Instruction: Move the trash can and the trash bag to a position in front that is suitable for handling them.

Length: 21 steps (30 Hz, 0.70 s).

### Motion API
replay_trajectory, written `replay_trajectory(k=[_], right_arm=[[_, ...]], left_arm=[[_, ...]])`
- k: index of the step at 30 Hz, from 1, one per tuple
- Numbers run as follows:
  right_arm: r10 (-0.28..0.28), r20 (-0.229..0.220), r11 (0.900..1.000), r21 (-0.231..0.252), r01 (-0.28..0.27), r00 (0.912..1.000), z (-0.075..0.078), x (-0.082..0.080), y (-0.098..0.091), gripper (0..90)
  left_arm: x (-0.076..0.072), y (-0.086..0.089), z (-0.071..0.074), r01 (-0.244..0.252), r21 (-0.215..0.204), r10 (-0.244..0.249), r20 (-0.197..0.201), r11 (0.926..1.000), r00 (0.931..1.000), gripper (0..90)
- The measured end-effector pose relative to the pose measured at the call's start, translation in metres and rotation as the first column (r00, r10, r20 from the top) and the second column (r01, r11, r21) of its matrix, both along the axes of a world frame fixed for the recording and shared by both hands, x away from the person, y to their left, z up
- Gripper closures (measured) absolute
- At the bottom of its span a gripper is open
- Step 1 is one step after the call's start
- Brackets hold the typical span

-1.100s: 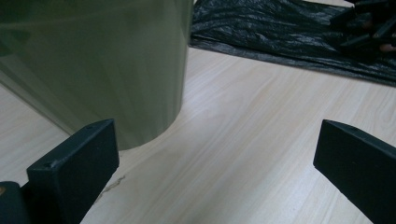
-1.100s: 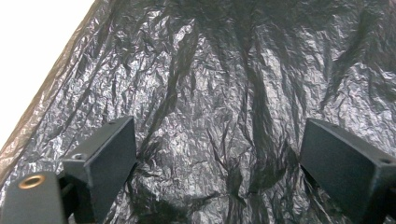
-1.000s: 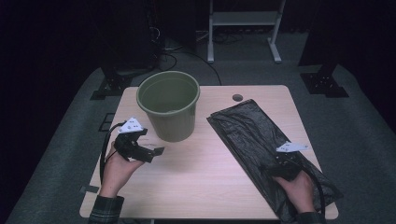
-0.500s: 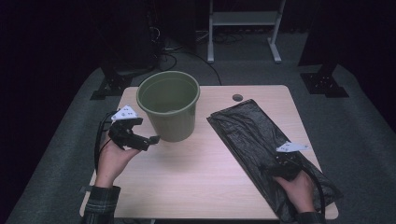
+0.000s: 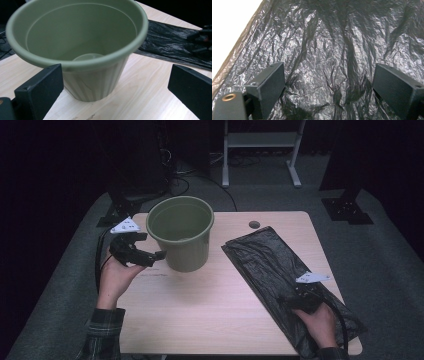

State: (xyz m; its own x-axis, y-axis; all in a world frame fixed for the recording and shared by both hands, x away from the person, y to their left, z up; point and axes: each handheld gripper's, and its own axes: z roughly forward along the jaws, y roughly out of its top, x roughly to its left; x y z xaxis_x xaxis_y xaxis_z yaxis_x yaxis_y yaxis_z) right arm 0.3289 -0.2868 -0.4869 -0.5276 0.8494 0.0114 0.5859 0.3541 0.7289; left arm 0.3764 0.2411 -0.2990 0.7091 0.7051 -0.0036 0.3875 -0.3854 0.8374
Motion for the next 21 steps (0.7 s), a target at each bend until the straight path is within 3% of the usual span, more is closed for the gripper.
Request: replay_trajectory(k=[16, 21], right_arm=[[0.000, 0.000, 1.0000, 0.000, 0.000, 1.0000, 0.000, 0.000, 0.000, 10.1], [-0.001, 0.001, 1.0000, 0.000, 0.001, 1.0000, 0.000, 0.000, 0.000, 10.1]], left_arm=[[0.035, 0.000, 0.012, -0.055, 0.031, 0.055, 0.011, 0.9980, 0.9984, 0.0], [0.048, 0.002, 0.009, -0.081, 0.043, 0.082, -0.007, 0.9958, 0.9966, 0.0]])
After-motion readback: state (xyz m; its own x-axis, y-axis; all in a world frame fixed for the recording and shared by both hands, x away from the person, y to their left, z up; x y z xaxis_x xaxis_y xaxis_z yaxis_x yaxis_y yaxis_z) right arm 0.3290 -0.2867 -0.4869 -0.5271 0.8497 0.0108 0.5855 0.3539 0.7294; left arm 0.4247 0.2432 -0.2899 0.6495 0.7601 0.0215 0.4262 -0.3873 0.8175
